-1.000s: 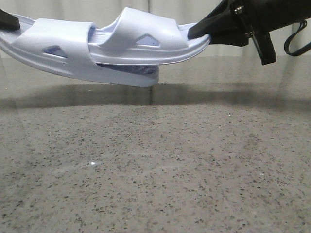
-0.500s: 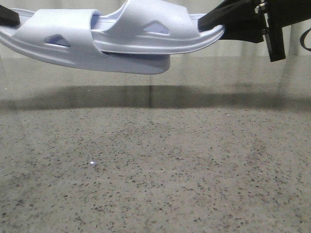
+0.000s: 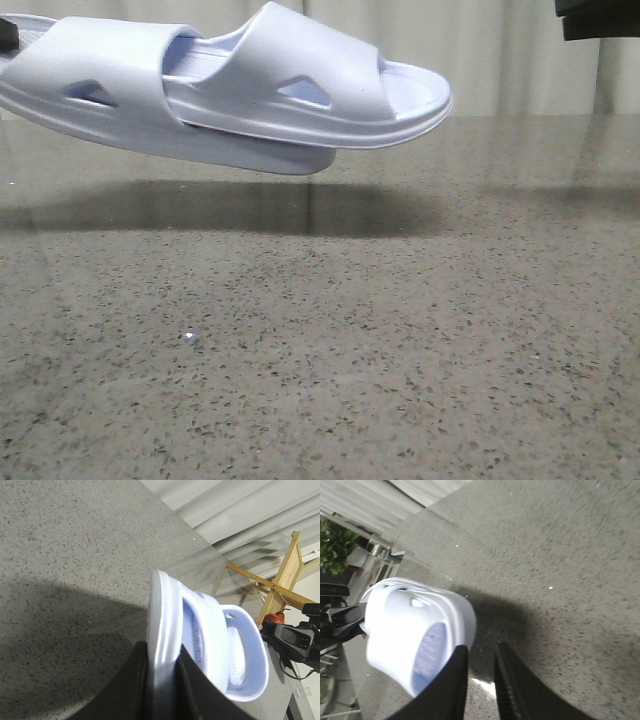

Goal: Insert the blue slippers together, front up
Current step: 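Lower the stacked slippers onto the table and open both grippers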

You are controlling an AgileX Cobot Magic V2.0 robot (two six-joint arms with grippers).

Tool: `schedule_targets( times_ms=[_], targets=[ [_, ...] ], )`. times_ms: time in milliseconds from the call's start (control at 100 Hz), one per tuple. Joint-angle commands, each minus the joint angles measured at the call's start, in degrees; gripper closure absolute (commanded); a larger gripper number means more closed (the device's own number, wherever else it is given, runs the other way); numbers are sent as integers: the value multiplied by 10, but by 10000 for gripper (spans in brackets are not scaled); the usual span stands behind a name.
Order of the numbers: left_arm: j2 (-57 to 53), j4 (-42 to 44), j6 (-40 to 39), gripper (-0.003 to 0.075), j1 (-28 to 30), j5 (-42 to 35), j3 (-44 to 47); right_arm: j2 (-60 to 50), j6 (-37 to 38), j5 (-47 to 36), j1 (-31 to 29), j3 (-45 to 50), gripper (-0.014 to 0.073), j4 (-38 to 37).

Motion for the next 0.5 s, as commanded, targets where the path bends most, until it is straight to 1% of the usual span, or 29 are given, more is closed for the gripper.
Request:
schedule_targets(
  times_ms=[0, 120, 190, 360, 460, 490],
  targets=[
    [-18, -46, -2, 705, 0, 38, -13, -38, 1, 67, -17, -18, 503, 16],
    [-18, -21, -2, 705, -2, -4, -13, -60, 5, 67, -26, -18, 503, 3],
    [-18, 7, -2, 705, -12, -43, -13, -70, 6, 66, -27, -18, 503, 0],
    [-18, 54, 4, 703, -63, -150, -13, -77, 11, 66, -27, -18, 503, -7],
    [-18, 74, 33, 700, -89, -179, -13, -77, 17, 67, -27, -18, 503, -17],
    [-18, 78, 45, 689, -96, -184, -13, -77, 17, 67, -27, -18, 503, -20]
  ],
)
